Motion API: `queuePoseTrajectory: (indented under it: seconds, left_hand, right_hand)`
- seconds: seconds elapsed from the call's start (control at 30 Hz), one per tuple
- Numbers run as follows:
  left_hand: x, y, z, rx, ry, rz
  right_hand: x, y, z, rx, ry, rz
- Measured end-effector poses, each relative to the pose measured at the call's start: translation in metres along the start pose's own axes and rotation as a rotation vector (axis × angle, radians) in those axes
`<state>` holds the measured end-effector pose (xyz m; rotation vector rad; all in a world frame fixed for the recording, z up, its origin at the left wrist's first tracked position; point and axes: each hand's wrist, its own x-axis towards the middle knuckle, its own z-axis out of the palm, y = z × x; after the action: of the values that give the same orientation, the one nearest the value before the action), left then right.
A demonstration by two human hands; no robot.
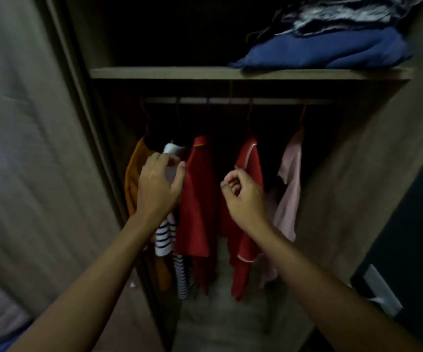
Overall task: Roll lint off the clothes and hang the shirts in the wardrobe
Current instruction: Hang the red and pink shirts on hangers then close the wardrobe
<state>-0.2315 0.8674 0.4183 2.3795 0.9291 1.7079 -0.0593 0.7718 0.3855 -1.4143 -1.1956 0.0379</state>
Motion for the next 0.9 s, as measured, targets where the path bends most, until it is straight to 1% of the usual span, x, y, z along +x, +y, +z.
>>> queuePoseTrajectory:
  seconds: [0.13, 0.2, 0.33, 0.4, 0.53, 0.63, 0.77, 0.9]
  left_hand:
    - [-0.010, -0.049, -0.046, 0.102, 0.127, 0.004]
    - [-0.018, -0.071, -0.061, 0.137, 0.149, 0.016]
    - [-0.031, -0.126, -0.095, 0.181, 0.154, -0.042]
    - [-0.038, -0.155, -0.110, 0.167, 0.125, -0.094]
    - [-0.048, -0.209, -0.126, 0.140, 0.058, -0.130]
    - [-0.047, -0.236, -0.129, 0.137, 0.044, -0.086]
    - [-0.047, -0.255, -0.121, 0.125, 0.054, 0.013]
    - [-0.051, -0.259, -0.113, 0.123, 0.072, 0.043]
  right_hand:
    - [-0.034, 0.002, 0.076, 0.014, -0.177, 0.062]
    - [-0.050, 0.007, 0.108, 0.015, -0.230, 0.113]
    - [-0.091, 0.013, 0.187, 0.004, -0.313, 0.186]
    - [-0.111, 0.019, 0.225, -0.051, -0.342, 0.222]
    - [-0.144, 0.051, 0.288, -0.204, -0.396, 0.335]
    - [-0.164, 0.070, 0.317, -0.316, -0.457, 0.462]
    - [-0.176, 0.086, 0.339, -0.387, -0.416, 0.622]
    - [-0.177, 0.079, 0.340, -0.470, -0.432, 0.661]
